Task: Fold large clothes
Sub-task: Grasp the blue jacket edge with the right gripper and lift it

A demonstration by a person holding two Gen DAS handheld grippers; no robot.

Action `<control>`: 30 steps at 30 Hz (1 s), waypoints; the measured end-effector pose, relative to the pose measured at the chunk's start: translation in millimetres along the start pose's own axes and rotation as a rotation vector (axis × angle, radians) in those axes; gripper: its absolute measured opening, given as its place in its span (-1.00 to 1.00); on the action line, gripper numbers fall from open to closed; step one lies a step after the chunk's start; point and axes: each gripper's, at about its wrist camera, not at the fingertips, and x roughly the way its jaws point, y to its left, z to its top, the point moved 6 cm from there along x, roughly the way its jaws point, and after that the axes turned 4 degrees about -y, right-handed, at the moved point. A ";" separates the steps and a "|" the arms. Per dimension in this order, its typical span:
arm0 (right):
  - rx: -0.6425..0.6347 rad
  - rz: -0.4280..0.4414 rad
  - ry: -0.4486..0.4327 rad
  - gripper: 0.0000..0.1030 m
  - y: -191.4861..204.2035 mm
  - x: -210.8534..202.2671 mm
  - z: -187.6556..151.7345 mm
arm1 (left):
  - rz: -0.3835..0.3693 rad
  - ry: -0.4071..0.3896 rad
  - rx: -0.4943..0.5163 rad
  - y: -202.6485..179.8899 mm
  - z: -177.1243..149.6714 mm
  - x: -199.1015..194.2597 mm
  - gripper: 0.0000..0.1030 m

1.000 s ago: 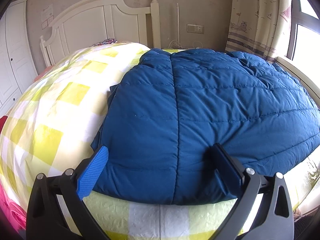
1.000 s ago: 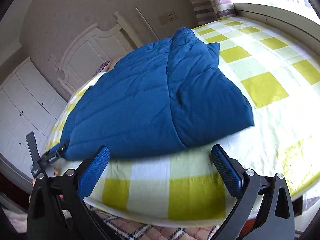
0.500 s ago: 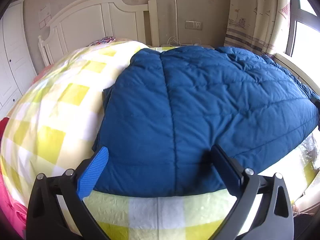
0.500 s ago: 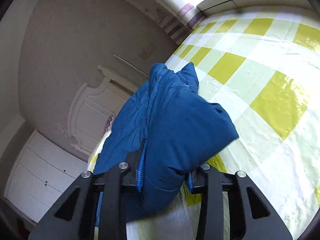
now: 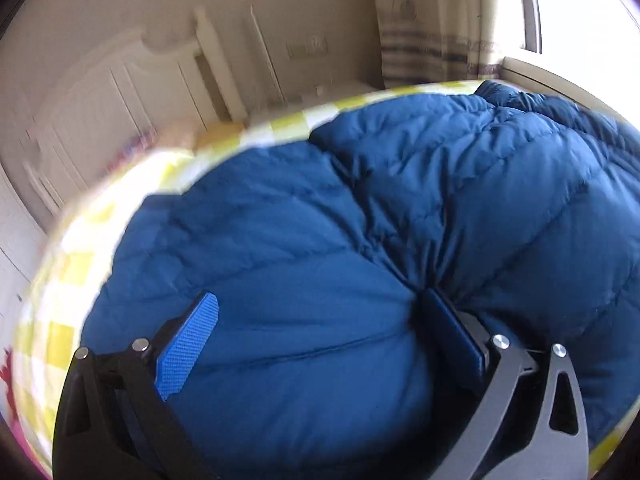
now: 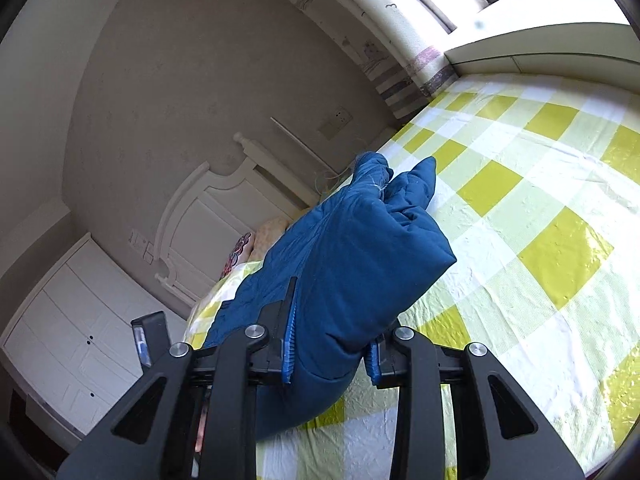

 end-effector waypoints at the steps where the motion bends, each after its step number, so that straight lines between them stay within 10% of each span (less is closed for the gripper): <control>1: -0.026 -0.004 -0.004 -0.38 5.8 0.1 1.3 | -0.019 0.023 -0.031 5.6 -2.4 -1.7 0.96; 6: -0.253 -0.012 -0.051 -0.38 66.5 -2.7 10.8 | -0.121 -0.048 -0.216 65.1 -17.9 -43.9 0.95; 11: -0.636 0.044 -0.085 -0.37 185.5 20.8 -10.7 | -0.014 -0.184 -0.527 196.0 -43.6 -86.3 0.95; 16: -1.020 0.150 -0.005 -0.37 300.0 84.4 -108.6 | 0.129 -0.291 -0.700 299.5 -67.7 -139.6 0.95; 22: -1.529 0.124 0.320 -0.36 311.6 175.5 -299.7 | 0.183 -0.281 -0.672 331.9 -88.2 -165.4 0.95; 30: -1.628 0.105 0.229 -0.36 305.3 167.9 -309.7 | -0.077 -0.265 -0.382 248.7 -7.2 -131.8 0.95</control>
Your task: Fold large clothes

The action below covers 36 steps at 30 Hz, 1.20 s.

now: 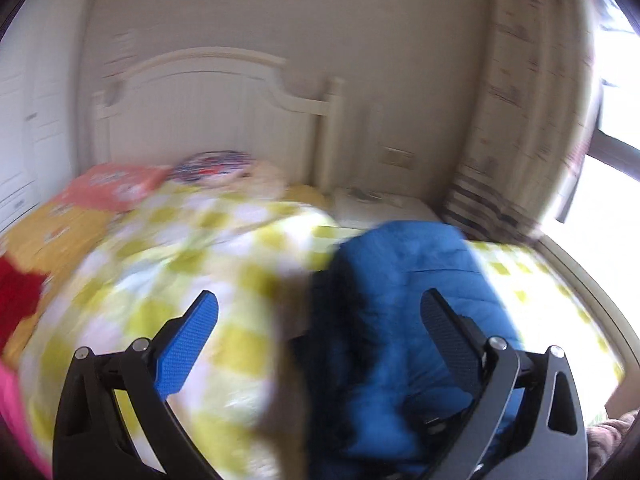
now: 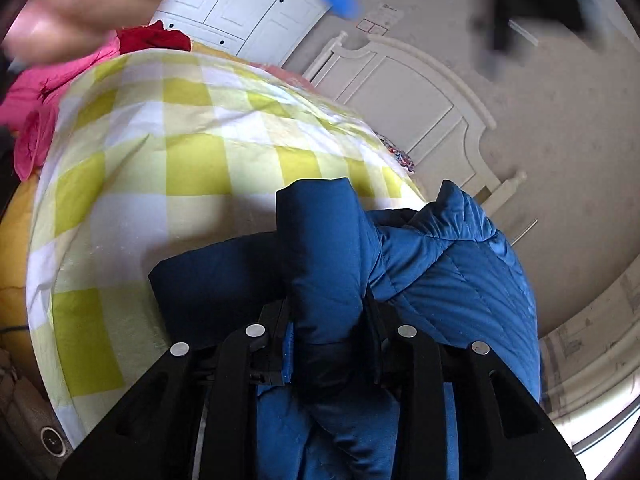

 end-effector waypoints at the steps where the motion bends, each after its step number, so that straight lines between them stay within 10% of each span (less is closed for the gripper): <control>1: -0.010 -0.016 -0.003 -0.36 -1.7 3.7 -1.0 | -0.078 0.037 0.050 -25.1 6.1 15.5 0.95; 5: -0.006 -0.017 -0.037 -0.36 4.2 -3.8 -1.1 | -0.128 0.212 0.319 -94.9 3.8 88.1 0.95; 10: -0.051 -0.021 -0.088 -0.36 10.1 -18.4 -7.5 | -0.107 0.429 0.402 -104.9 -21.1 158.3 0.96; 24: -0.097 0.146 -0.130 0.06 10.2 -91.0 -30.7 | -0.245 0.263 0.122 -48.8 -49.8 171.0 0.96; 33: 0.521 0.002 -0.138 0.10 -141.4 -110.3 -60.9 | -0.195 0.198 0.031 -27.8 -53.7 163.3 0.96; 36: 0.450 0.095 0.041 0.13 -124.7 -61.0 -86.6 | -0.187 0.190 0.006 -22.8 -54.0 160.9 0.96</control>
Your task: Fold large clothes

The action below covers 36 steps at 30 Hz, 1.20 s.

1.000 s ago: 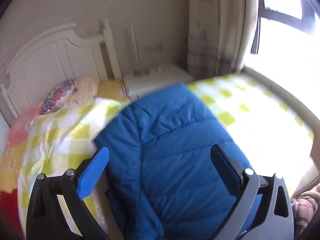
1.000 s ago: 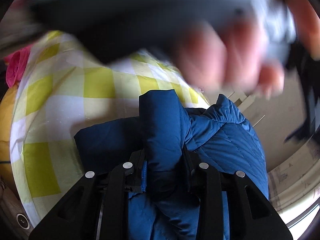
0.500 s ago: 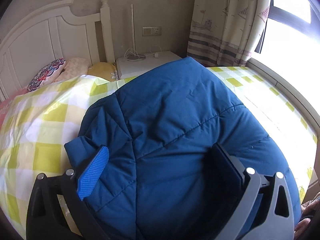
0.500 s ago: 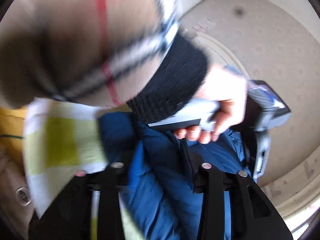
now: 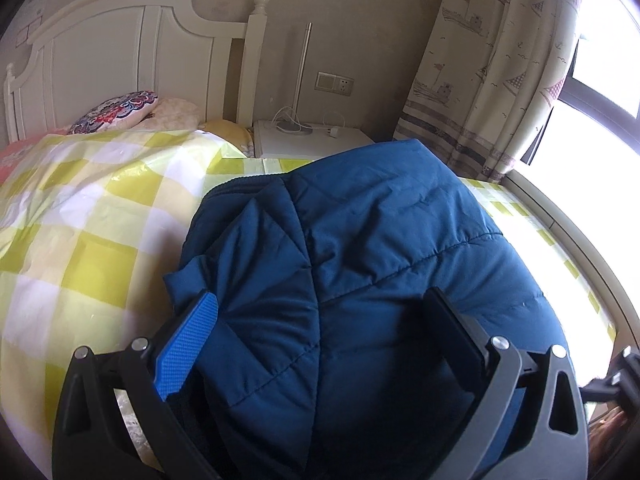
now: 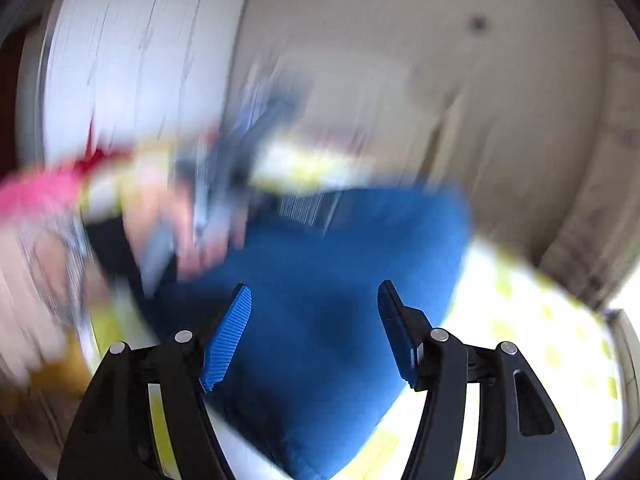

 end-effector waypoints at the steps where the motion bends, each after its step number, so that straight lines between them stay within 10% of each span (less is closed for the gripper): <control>1: -0.045 -0.038 -0.032 0.13 4.1 3.3 -6.3 | 0.011 -0.003 -0.007 0.6 -0.8 -0.7 0.96; 9: -0.005 0.017 -0.032 0.13 -27.1 -13.5 13.5 | 0.122 -0.010 -0.083 21.2 -3.4 -4.0 0.96; 13: 0.111 -0.016 -0.101 0.88 -77.0 1.8 46.5 | 0.133 0.005 -0.114 27.6 -3.9 -2.3 0.96; 18: 0.266 0.053 -0.081 0.88 -129.8 54.3 69.7 | 0.178 -0.003 -0.101 28.2 -4.0 -4.9 0.96; 21: 0.286 0.106 0.131 0.91 -129.4 116.7 37.6 | 0.228 0.005 -0.085 28.2 -4.2 -4.8 0.96; 30: 0.336 0.083 -0.040 0.90 -158.0 101.7 81.5 | 0.293 -0.003 -0.036 21.8 -2.6 -6.9 0.96; 32: 0.353 0.086 -0.034 0.78 -165.0 113.1 93.2 | 0.340 -0.015 -0.013 19.5 -1.9 -9.7 0.96; 34: 0.323 0.049 0.026 0.00 -164.9 134.3 96.1 | 0.377 -0.023 0.007 17.0 -0.3 -10.9 0.96; 36: 0.235 -0.051 0.090 -0.22 -167.2 158.0 98.9 | 0.406 -0.026 0.021 16.2 -0.1 -11.8 0.96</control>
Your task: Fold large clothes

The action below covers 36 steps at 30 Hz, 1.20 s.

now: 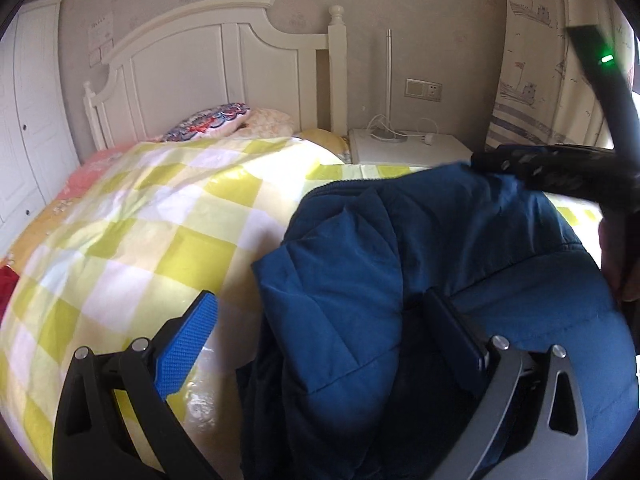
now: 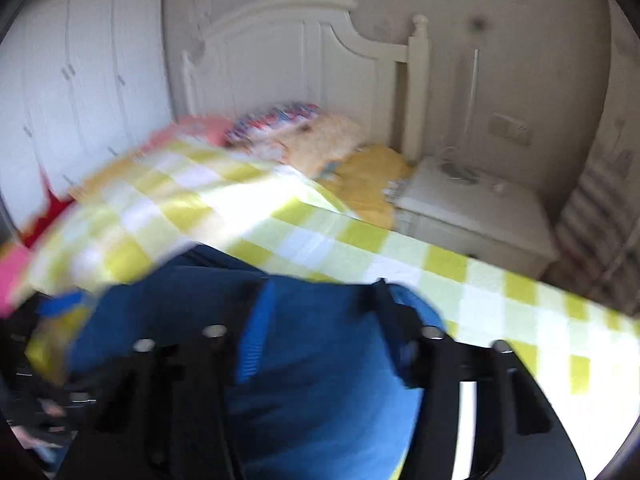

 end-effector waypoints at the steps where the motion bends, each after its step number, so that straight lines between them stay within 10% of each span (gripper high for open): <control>1: -0.048 -0.030 0.036 -0.24 3.3 13.4 -2.4 | 0.000 0.003 0.000 0.7 -0.1 0.1 0.96; 5: -0.152 -0.066 0.146 -0.24 6.9 35.0 -14.1 | -0.023 0.034 -0.016 4.5 -2.1 5.7 0.96; 11: 0.040 -0.029 -0.004 -0.24 -15.4 -6.4 12.1 | -0.027 0.035 -0.015 4.6 -2.7 5.4 0.96; 14: -0.061 -0.024 0.172 -0.23 -6.0 33.7 -26.4 | -0.019 0.037 -0.012 3.9 -2.8 4.6 0.96; 24: 0.044 -0.118 0.100 -0.22 -20.3 12.8 -12.7 | 0.001 0.032 0.004 3.4 -1.2 5.1 0.96; 29: -0.004 -0.081 0.211 -0.21 -12.2 27.3 -30.9 | 0.001 0.035 0.004 3.7 -1.1 5.9 0.96; 36: 0.040 0.023 0.124 -0.14 20.7 -30.0 -29.5 | 0.002 0.032 0.004 5.4 -1.1 5.3 0.96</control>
